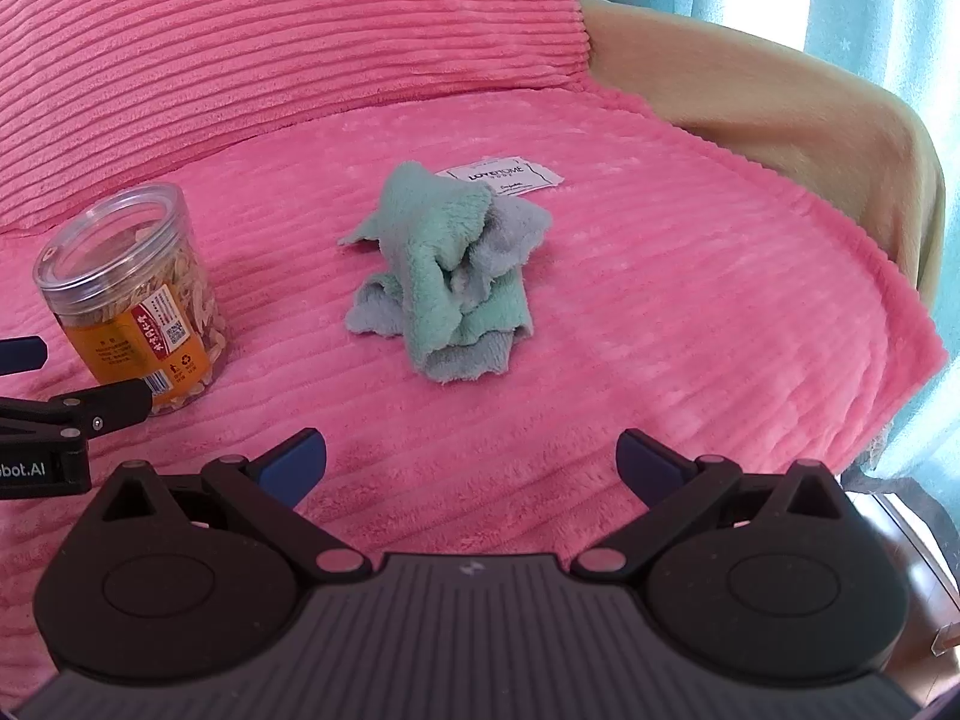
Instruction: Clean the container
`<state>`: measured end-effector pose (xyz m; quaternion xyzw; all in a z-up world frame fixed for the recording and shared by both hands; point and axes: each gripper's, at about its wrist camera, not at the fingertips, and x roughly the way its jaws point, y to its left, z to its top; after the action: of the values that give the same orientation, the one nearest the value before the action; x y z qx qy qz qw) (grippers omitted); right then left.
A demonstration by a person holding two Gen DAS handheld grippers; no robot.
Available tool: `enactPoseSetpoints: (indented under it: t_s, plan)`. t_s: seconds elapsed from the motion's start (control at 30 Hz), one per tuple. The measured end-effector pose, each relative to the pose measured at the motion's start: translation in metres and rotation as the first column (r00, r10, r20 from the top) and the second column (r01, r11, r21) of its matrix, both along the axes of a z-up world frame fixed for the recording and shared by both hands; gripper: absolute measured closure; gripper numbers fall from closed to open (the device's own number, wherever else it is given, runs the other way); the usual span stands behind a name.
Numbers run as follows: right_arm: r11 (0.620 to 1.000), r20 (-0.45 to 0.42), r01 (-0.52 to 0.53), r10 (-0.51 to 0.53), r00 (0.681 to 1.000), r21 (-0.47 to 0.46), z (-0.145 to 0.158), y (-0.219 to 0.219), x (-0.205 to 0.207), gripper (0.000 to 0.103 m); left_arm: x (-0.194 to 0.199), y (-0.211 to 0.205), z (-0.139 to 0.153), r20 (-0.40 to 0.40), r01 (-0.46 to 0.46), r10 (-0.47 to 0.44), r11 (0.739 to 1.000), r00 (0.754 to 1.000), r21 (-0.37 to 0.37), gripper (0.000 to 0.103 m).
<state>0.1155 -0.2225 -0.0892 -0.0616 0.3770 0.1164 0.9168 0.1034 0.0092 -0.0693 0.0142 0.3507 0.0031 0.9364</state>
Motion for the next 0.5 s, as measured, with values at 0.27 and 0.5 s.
enactPoseSetpoints:
  t_s: [0.27,0.5]
  plan:
    - [1.000,-0.003,0.002,-0.002,1.000,-0.005,-0.0010,0.0036,-0.0016,0.001,0.0008,-0.0008,-0.0015,-0.009,0.002,-0.002,1.000,1.000,0.003,0.001]
    - [1.000,-0.005,0.001,-0.001,1.000,-0.007,-0.0015,0.0021,-0.0011,0.001,0.0016,-0.0014,-0.0029,-0.017,0.002,-0.002,1.000,1.000,0.007,0.001]
